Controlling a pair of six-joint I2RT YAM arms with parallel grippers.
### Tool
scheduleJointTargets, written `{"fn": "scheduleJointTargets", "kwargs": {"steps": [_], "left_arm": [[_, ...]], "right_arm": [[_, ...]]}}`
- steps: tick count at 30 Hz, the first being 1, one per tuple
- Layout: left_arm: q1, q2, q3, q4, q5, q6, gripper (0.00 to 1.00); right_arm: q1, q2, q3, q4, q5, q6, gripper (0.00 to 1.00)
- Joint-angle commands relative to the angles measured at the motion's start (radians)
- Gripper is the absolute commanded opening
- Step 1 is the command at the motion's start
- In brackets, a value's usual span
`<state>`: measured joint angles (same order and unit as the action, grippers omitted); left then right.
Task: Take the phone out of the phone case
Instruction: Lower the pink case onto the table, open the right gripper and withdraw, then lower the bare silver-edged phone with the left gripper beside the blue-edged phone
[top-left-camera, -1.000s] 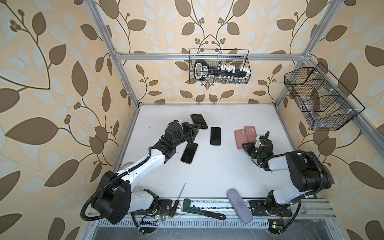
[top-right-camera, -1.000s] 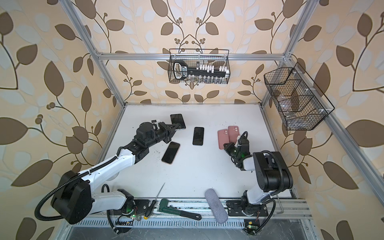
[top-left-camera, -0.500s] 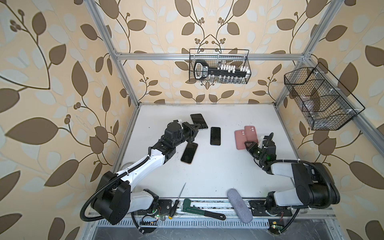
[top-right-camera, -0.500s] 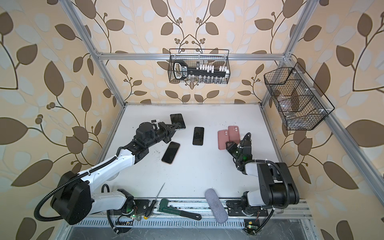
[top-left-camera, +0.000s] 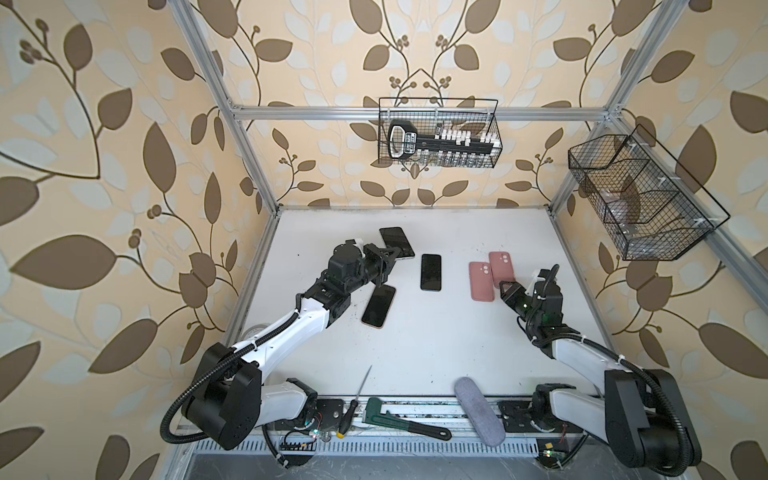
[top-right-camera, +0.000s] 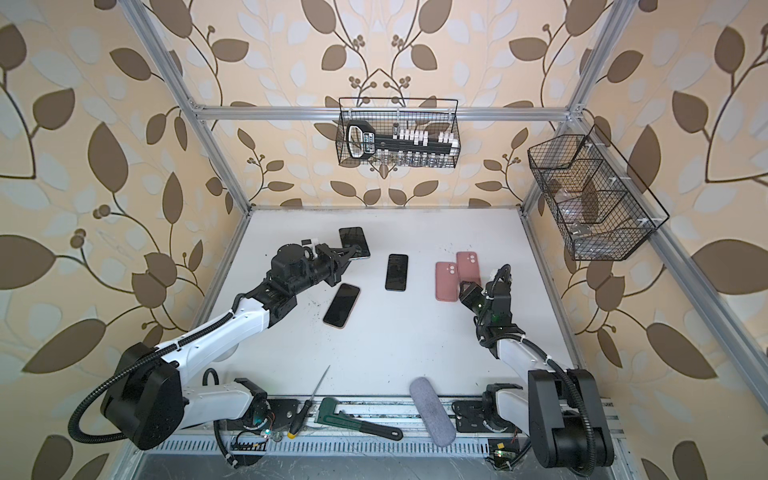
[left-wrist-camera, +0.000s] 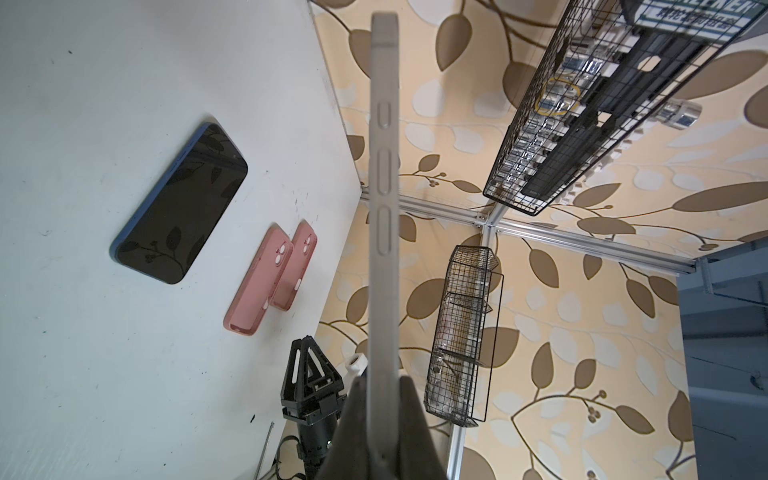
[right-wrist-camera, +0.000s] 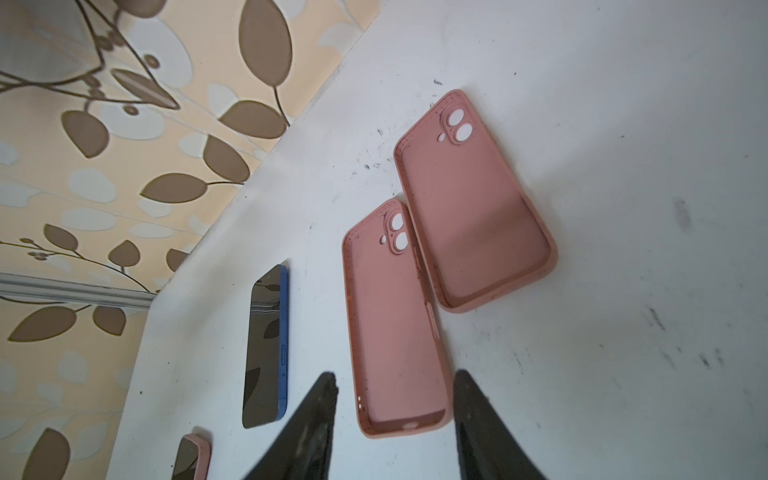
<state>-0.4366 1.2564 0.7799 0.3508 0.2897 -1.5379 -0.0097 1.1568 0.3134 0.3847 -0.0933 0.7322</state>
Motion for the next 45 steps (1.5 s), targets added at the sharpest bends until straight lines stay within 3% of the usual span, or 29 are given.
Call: {"fn": "scheduleJointTargets", "kwargs": {"steps": [1, 7, 13, 16, 30, 35, 45], "left_arm": [[0.046, -0.023, 0.041, -0.008, 0.023, 0.118, 0.00], [0.134, 0.071, 0.145, -0.107, 0.180, 0.346, 0.00], [0.160, 0.189, 0.248, -0.143, 0.331, 0.592, 0.00], [0.160, 0.259, 0.269, -0.128, 0.376, 0.646, 0.00], [0.151, 0.434, 0.173, 0.078, 0.339, 0.679, 0.00], [0.142, 0.507, 0.157, 0.177, 0.328, 0.642, 0.00], [0.110, 0.606, 0.176, 0.205, 0.313, 0.648, 0.02]], "right_arm": [[-0.004, -0.026, 0.036, -0.069, 0.004, -0.065, 0.48], [-0.005, -0.071, 0.043, -0.088, -0.032, -0.094, 0.51], [-0.007, -0.070, 0.055, -0.103, -0.085, -0.114, 0.57], [-0.006, -0.067, 0.049, -0.103, -0.106, -0.119, 0.60], [0.010, -0.077, 0.098, -0.184, -0.157, -0.148, 0.96], [0.010, -0.090, 0.104, -0.194, -0.158, -0.151, 0.98], [0.010, -0.104, 0.090, -0.199, -0.157, -0.155, 0.99]]}}
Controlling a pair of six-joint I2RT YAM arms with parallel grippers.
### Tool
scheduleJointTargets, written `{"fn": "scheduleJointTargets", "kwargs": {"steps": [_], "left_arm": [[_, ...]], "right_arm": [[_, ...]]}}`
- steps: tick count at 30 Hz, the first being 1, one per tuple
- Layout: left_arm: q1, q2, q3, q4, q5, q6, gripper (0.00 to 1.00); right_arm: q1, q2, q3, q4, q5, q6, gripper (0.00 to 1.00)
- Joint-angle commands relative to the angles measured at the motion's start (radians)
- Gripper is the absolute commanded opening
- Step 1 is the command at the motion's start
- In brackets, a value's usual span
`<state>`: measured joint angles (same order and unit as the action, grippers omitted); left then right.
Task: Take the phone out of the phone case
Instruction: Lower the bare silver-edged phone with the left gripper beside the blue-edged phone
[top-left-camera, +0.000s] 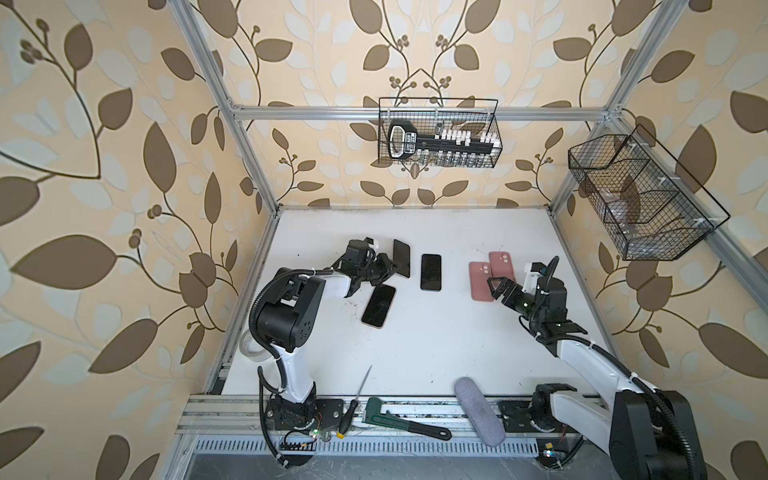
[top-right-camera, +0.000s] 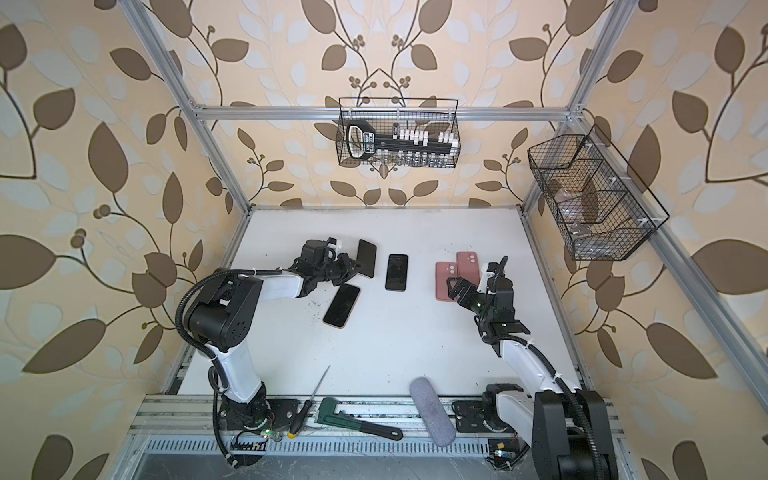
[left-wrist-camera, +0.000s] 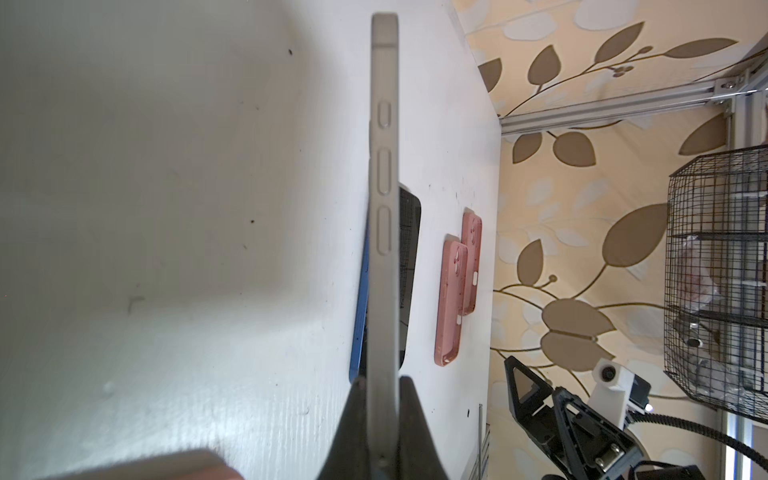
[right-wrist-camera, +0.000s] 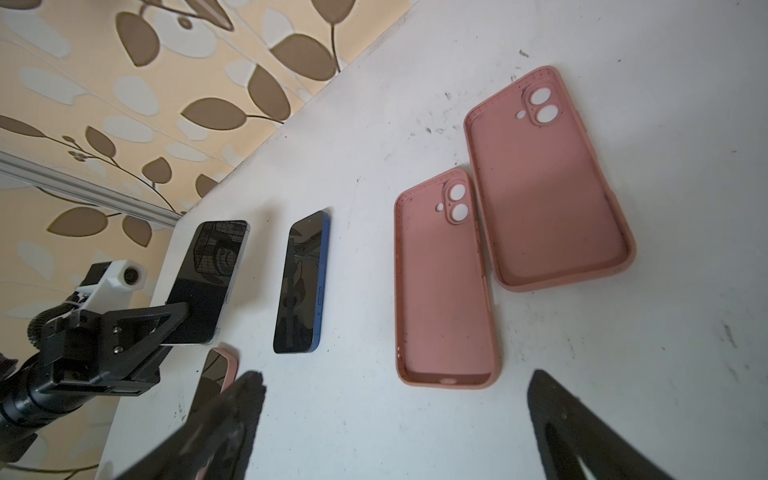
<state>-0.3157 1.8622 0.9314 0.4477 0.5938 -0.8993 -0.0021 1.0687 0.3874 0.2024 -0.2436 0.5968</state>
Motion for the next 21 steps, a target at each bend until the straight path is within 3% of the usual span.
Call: {"fn": "scheduleJointTargets", "kwargs": {"steps": [1, 11, 21], "left_arm": [[-0.014, 0.009, 0.025, 0.113, 0.008, 0.010, 0.02], [-0.028, 0.065, 0.026, 0.130, -0.009, 0.017, 0.10], [-0.028, 0.081, 0.010, 0.112, -0.069, 0.043, 0.30]], "right_arm": [[0.001, -0.016, 0.015, -0.018, -0.008, -0.020, 0.99], [-0.011, -0.022, -0.003, -0.017, -0.008, -0.025, 0.99], [-0.018, -0.030, -0.012, -0.020, -0.012, -0.028, 0.99]]}}
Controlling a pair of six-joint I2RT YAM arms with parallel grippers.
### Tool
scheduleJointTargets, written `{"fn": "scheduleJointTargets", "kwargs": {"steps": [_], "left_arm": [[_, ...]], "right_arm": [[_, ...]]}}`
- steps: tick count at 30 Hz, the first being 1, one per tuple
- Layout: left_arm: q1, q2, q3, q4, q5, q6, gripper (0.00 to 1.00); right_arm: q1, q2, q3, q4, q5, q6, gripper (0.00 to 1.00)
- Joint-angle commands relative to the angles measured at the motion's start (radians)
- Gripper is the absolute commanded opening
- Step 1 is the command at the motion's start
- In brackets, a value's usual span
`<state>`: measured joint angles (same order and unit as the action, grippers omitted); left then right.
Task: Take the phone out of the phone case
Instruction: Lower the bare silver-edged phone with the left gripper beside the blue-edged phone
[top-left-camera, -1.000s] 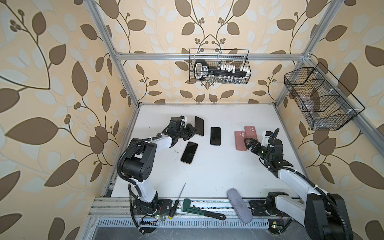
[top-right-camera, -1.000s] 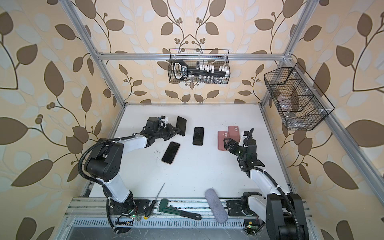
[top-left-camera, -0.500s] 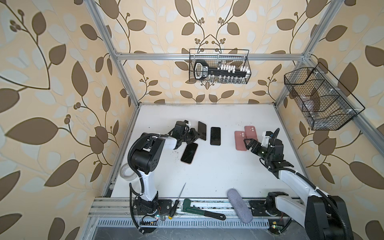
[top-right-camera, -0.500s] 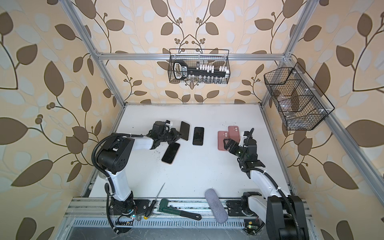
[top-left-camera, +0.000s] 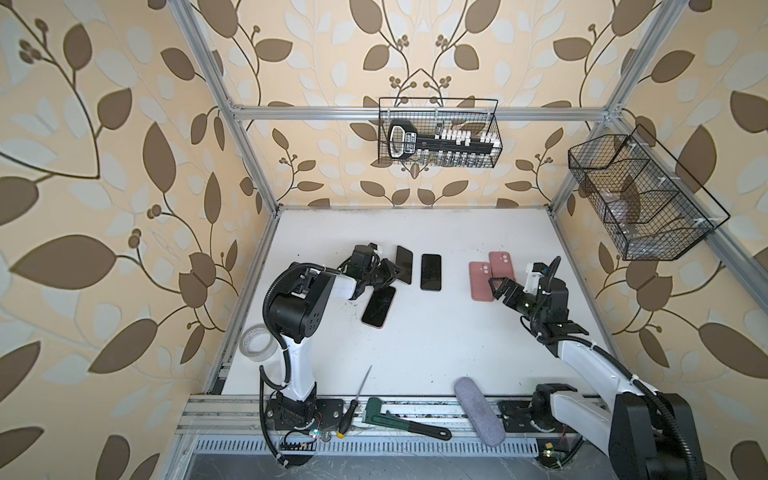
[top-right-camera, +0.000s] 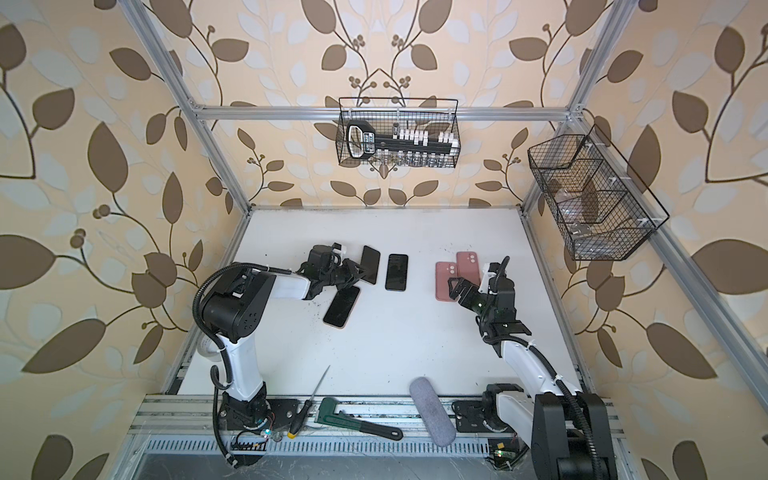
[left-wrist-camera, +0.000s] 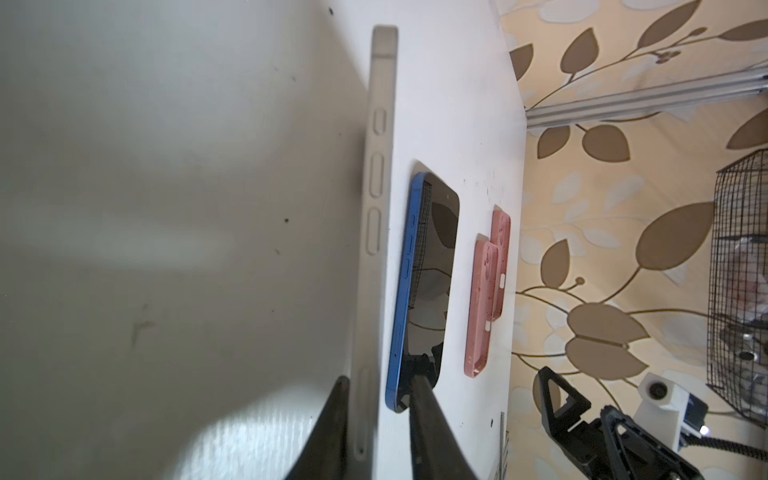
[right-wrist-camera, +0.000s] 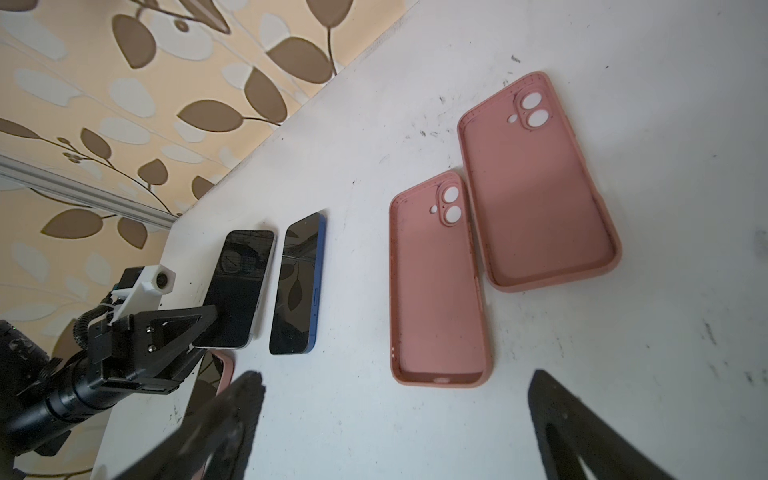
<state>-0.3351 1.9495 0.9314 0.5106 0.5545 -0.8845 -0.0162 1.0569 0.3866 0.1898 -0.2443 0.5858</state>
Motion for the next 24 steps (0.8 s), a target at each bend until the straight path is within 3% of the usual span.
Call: {"fn": "scheduleJointTargets", "kwargs": {"steps": [1, 7, 18, 24], "left_arm": [[-0.008, -0.006, 0.009, 0.042, -0.034, 0.033, 0.31], [-0.008, -0.008, 0.005, 0.023, -0.053, 0.040, 0.42], [-0.008, -0.032, 0.004, -0.026, -0.091, 0.061, 0.49], [-0.008, -0.048, 0.004, -0.062, -0.106, 0.074, 0.59]], "right_arm": [[-0.004, -0.018, -0.012, -0.007, -0.012, -0.016, 0.99], [-0.007, -0.031, -0.009, -0.012, -0.010, -0.012, 1.00], [-0.032, -0.006, 0.027, -0.053, -0.066, -0.016, 1.00], [-0.034, -0.015, 0.056, -0.075, -0.096, -0.027, 1.00]]}}
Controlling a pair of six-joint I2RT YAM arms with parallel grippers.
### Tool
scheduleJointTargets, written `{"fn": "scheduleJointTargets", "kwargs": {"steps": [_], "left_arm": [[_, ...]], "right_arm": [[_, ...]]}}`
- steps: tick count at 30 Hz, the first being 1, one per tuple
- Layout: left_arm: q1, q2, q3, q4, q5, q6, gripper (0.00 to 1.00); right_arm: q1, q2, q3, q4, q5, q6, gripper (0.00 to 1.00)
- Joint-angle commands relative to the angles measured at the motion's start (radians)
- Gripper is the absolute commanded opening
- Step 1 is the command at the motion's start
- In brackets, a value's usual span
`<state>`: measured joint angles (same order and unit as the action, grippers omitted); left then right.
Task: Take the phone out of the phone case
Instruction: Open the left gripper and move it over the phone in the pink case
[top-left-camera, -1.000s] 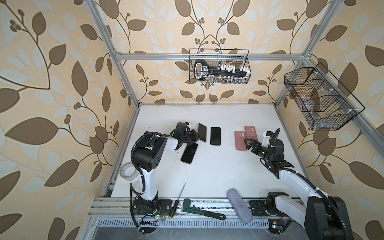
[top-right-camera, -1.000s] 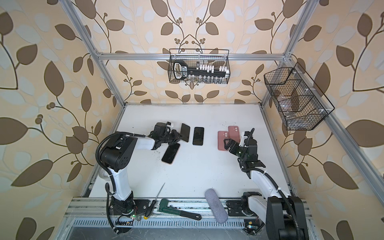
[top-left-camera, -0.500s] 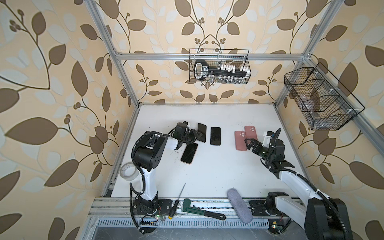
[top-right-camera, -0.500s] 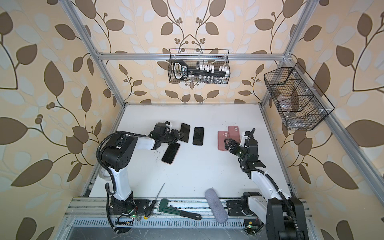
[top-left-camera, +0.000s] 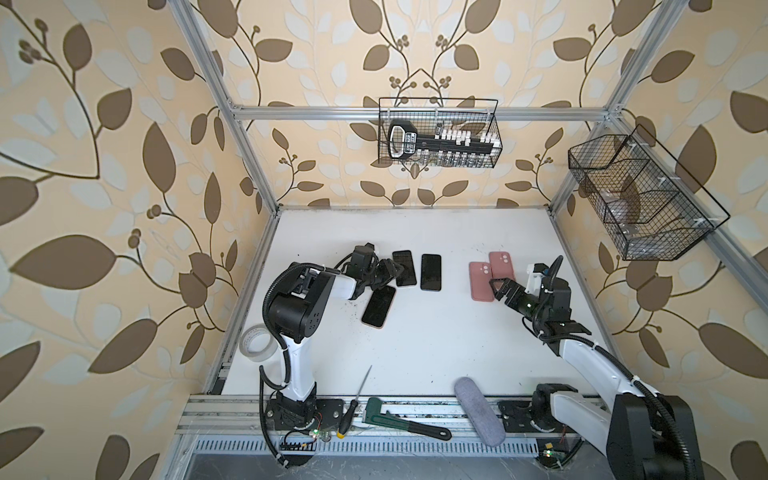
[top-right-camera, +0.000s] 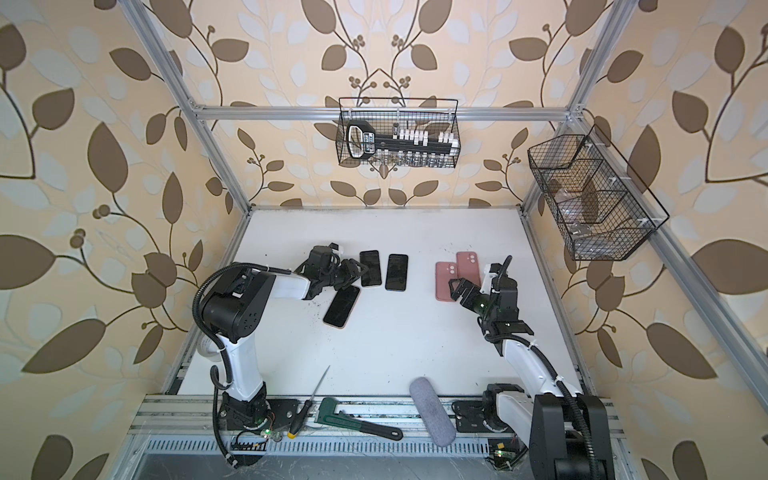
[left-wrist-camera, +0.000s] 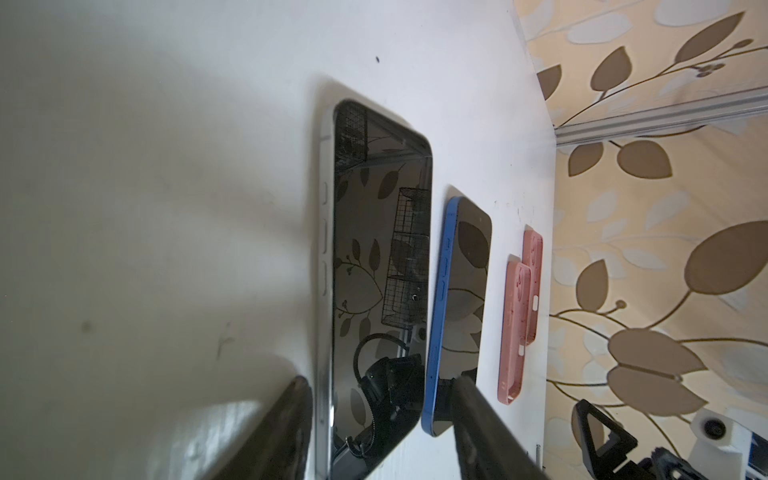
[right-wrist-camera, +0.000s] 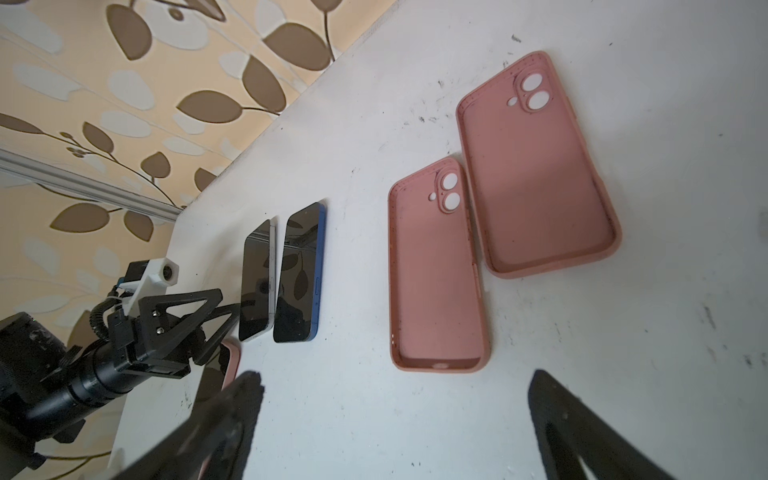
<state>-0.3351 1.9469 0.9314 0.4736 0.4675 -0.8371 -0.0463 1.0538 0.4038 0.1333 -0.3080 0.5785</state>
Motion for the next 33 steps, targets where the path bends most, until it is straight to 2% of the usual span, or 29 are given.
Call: {"fn": "scheduleJointTargets", "kwargs": {"steps": [1, 6, 12, 23, 27, 33], "left_arm": [[-0.008, -0.051, 0.002, -0.032, -0.025, 0.030, 0.61], [-0.008, -0.111, -0.006, -0.101, -0.054, 0.065, 0.78], [-0.008, -0.228, 0.029, -0.310, -0.113, 0.159, 0.99], [-0.012, -0.430, 0.177, -0.930, -0.304, 0.360, 0.99], [-0.031, -0.448, 0.186, -1.043, -0.356, 0.416, 0.99], [-0.135, -0.412, 0.221, -1.151, -0.499, 0.509, 0.99]], "right_arm": [[-0.004, -0.020, 0.043, -0.025, -0.031, -0.022, 1.00], [-0.004, -0.071, 0.061, -0.033, -0.024, -0.032, 1.00], [-0.004, -0.114, 0.081, -0.046, -0.030, -0.032, 1.00], [-0.005, -0.098, 0.117, -0.133, -0.033, -0.059, 1.00], [-0.004, -0.103, 0.112, -0.150, -0.020, -0.066, 1.00], [-0.004, -0.104, 0.110, -0.162, -0.026, -0.064, 1.00]]}}
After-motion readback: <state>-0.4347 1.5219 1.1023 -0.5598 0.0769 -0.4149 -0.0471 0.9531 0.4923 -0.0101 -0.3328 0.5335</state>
